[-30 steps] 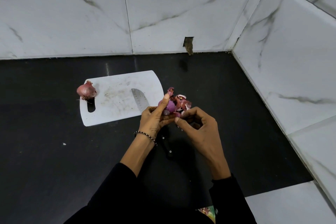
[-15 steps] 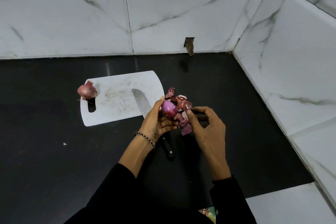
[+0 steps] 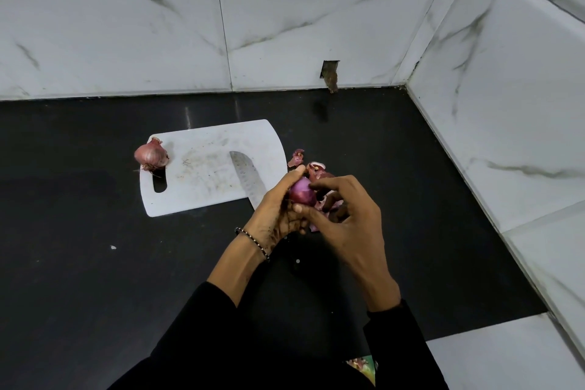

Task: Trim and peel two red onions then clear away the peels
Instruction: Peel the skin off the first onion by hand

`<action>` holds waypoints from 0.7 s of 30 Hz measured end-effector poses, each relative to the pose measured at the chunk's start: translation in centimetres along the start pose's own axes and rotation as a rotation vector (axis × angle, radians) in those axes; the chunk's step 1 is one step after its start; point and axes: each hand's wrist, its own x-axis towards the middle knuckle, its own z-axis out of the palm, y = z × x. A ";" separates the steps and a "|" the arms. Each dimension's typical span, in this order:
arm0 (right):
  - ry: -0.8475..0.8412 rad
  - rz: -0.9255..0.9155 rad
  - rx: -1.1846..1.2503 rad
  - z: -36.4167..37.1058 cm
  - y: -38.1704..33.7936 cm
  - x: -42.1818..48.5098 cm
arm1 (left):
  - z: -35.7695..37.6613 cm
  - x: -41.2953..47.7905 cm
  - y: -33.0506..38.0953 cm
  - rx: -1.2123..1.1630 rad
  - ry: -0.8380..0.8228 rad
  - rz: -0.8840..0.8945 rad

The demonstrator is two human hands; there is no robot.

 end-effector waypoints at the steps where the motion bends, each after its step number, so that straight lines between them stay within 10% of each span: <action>1: 0.004 0.011 0.015 0.0 0.0 0.0 | -0.1 0.1 -0.1 0.024 0.001 0.008; 21: -0.009 0.089 0.032 0.1 0.1 0.2 | 0.0 0.1 0.2 0.037 0.029 -0.020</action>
